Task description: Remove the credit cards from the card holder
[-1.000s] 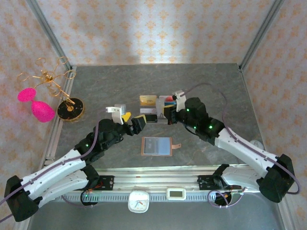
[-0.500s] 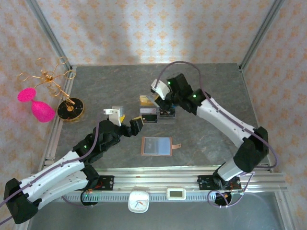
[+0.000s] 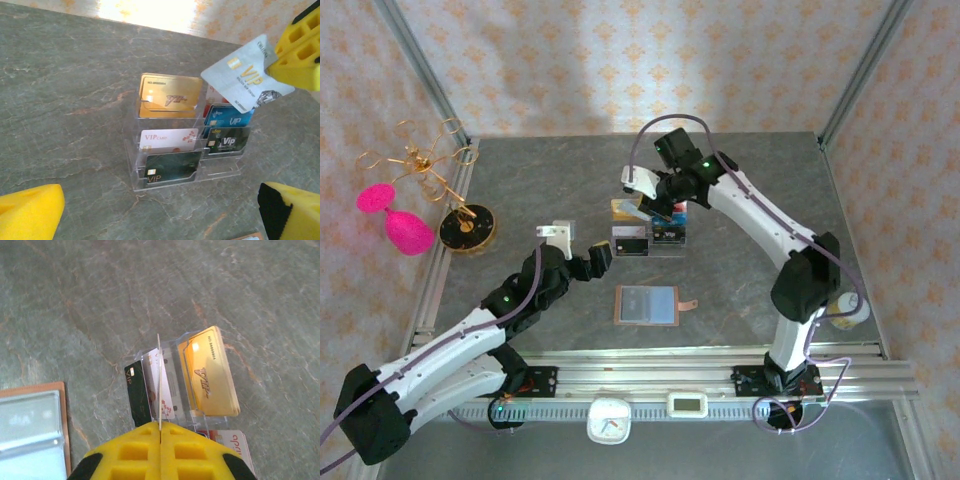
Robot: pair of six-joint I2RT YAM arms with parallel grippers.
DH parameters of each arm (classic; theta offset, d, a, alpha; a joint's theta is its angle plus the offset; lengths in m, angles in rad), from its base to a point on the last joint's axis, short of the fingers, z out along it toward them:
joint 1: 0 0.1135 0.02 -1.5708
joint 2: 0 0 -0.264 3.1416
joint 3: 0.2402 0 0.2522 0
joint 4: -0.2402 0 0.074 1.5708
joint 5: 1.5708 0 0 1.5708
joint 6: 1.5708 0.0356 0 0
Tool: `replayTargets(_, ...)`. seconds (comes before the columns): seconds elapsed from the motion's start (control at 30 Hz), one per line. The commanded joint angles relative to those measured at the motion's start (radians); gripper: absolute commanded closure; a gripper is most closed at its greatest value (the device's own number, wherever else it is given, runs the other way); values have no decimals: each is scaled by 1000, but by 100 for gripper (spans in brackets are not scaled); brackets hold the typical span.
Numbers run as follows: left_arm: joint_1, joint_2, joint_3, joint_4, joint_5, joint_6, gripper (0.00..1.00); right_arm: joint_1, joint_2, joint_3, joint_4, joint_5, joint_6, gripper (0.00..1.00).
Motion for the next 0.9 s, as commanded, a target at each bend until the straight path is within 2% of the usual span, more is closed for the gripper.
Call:
replayTargets(0.0, 6, -11, 7, 3, -20, 6, 1, -6, 24, 40, -116, -21, -109, 100)
replayTargets(0.1, 7, -28, 2, -11, -77, 7, 1, -28, 35, 11, -120, -26, -136, 100)
replayTargets(0.27, 7, -58, -27, 32, -85, 7, 1, -82, 34, -46, -129, -68, -200, 100)
replayTargets(0.4, 8, -76, -56, 53, -132, 18, 1, -124, 45, -51, -149, -95, -254, 100)
replayTargets(0.87, 23, -78, -109, 113, -252, 16, 1, -147, 101, -82, -223, -88, -418, 100)
